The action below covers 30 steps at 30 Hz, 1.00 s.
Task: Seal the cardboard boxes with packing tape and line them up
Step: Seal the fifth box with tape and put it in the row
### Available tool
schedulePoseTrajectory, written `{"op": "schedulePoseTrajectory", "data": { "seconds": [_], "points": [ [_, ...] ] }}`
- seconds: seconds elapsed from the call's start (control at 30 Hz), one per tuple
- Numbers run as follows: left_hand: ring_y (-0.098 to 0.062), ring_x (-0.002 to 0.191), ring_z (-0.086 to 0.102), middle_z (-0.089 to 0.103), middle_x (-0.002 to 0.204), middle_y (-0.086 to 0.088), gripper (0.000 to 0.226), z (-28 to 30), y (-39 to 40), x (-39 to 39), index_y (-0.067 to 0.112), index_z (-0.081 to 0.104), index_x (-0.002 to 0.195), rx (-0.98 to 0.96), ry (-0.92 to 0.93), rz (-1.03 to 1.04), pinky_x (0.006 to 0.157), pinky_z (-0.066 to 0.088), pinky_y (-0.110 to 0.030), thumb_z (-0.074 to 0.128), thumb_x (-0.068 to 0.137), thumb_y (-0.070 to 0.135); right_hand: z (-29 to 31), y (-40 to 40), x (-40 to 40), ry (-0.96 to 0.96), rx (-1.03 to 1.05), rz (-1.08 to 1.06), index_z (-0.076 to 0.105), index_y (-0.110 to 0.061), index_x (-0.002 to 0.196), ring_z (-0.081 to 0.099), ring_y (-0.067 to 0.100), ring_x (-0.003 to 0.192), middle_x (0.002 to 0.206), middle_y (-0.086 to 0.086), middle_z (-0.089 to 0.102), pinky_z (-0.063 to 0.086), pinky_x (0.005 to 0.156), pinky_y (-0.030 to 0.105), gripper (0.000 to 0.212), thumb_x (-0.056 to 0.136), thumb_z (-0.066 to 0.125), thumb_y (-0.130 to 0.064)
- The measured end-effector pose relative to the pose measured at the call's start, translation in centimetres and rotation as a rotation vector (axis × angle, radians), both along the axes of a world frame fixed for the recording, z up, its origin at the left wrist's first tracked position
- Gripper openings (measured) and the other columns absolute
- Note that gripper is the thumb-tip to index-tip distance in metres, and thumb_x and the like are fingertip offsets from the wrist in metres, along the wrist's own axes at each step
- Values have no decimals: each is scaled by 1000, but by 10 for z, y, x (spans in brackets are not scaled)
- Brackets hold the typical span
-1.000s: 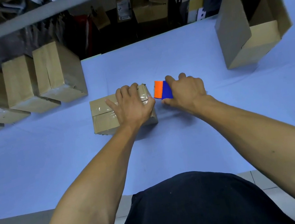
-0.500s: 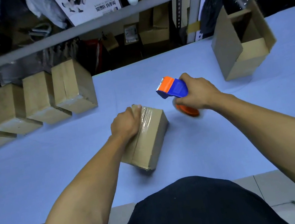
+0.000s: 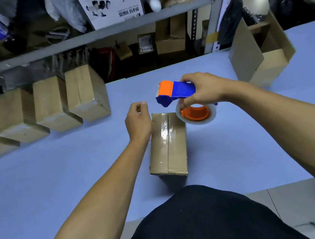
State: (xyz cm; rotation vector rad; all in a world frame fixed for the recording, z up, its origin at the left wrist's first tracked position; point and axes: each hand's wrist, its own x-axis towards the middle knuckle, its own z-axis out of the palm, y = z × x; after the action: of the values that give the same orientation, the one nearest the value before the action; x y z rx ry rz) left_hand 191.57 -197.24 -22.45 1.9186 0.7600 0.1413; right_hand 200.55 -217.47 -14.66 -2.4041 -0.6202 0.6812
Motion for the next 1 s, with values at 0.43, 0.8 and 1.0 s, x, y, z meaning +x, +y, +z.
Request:
{"op": "schedulePoseTrajectory", "data": {
  "seconds": [0.43, 0.8, 1.0],
  "points": [
    [-15, 70, 60, 68, 84, -3, 16, 46, 17, 20, 12, 70, 96, -638, 163, -195, 59, 52, -25, 66, 94, 27, -2, 12, -5, -52, 40, 56, 48, -30, 118, 56, 16, 88, 108, -4, 57, 45, 67, 26, 52, 77, 79, -38],
    [-8, 50, 44, 62, 69, -2, 13, 21, 47, 30, 11, 73, 81, -286, 137, -169, 48, 46, -19, 69, 92, 17, -21, -28, -8, -318, -224, 148, 41, -29, 103, 54, 23, 76, 87, -2, 58, 39, 60, 31, 46, 73, 56, -60],
    [-7, 44, 38, 64, 70, 2, 15, -9, 51, 15, 18, 74, 82, -273, 156, -141, 45, 39, -19, 67, 94, 24, -38, -49, -14, -364, -324, 108, 47, -28, 109, 54, 25, 81, 95, -1, 59, 43, 67, 33, 48, 76, 68, -55]
  ]
}}
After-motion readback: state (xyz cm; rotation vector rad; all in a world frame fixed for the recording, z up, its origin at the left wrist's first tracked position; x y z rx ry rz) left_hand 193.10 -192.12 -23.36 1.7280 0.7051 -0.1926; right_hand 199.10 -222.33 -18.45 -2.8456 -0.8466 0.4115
